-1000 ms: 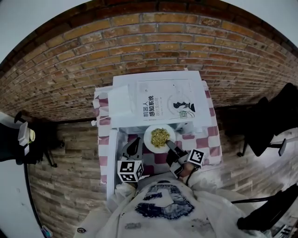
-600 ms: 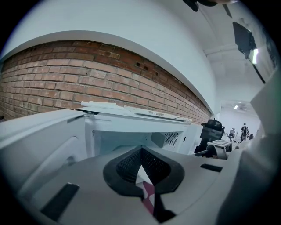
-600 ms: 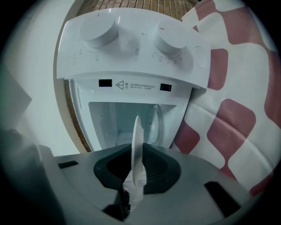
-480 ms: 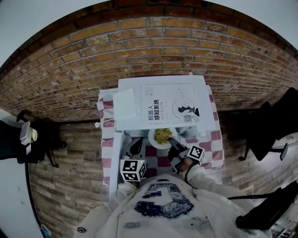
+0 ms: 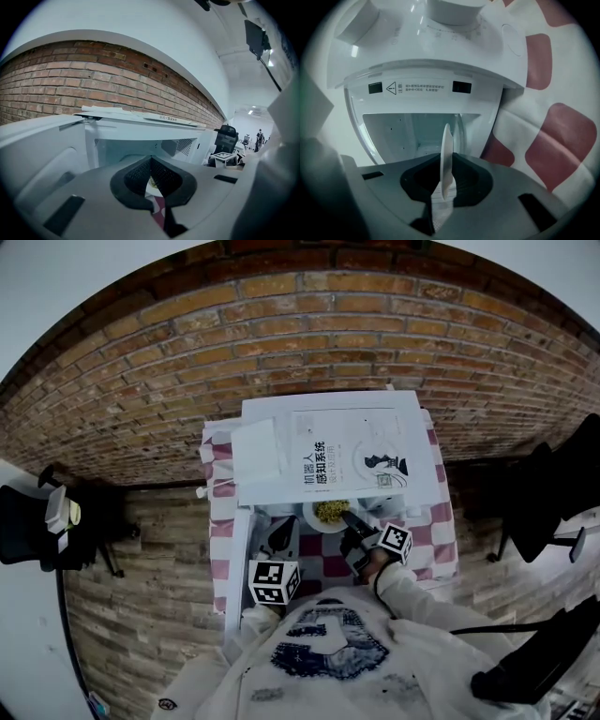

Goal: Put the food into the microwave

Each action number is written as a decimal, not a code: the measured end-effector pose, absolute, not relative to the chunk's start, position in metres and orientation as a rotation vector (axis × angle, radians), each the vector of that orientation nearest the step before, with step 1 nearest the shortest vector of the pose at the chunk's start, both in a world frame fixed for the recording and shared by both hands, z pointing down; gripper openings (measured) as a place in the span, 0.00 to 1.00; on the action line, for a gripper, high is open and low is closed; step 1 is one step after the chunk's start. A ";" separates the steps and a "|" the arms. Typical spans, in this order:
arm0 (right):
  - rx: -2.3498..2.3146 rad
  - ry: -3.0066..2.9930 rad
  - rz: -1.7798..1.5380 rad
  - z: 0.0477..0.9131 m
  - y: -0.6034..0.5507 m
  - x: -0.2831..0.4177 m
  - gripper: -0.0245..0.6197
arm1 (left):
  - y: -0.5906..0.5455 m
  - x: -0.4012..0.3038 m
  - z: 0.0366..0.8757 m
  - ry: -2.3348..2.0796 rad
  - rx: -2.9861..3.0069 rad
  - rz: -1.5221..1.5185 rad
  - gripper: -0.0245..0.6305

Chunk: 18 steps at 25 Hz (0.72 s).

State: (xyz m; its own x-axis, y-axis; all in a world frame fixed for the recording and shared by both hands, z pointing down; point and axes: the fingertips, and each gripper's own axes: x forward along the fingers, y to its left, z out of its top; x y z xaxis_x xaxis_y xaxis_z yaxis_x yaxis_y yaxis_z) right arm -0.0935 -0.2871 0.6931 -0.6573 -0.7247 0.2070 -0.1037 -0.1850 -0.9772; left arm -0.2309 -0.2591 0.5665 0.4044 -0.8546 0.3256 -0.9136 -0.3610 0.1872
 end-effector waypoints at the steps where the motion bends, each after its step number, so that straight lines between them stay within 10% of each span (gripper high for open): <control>1: -0.963 1.642 -1.896 0.695 -0.289 -0.094 0.13 | -0.259 -0.230 0.566 -1.527 2.333 0.246 0.05; 18: -1.050 1.614 -1.920 0.716 -0.310 -0.101 0.13 | -0.264 -0.229 0.565 -1.504 2.340 0.225 0.05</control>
State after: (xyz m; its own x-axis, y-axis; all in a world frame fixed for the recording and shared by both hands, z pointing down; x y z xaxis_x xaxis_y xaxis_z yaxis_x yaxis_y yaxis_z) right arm -0.1015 -0.3096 0.7163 -0.6270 -0.7277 0.2780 -0.1484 -0.2387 -0.9597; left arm -0.2292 -0.2644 0.5646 0.4240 -0.8487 0.3163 -0.9041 -0.3758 0.2035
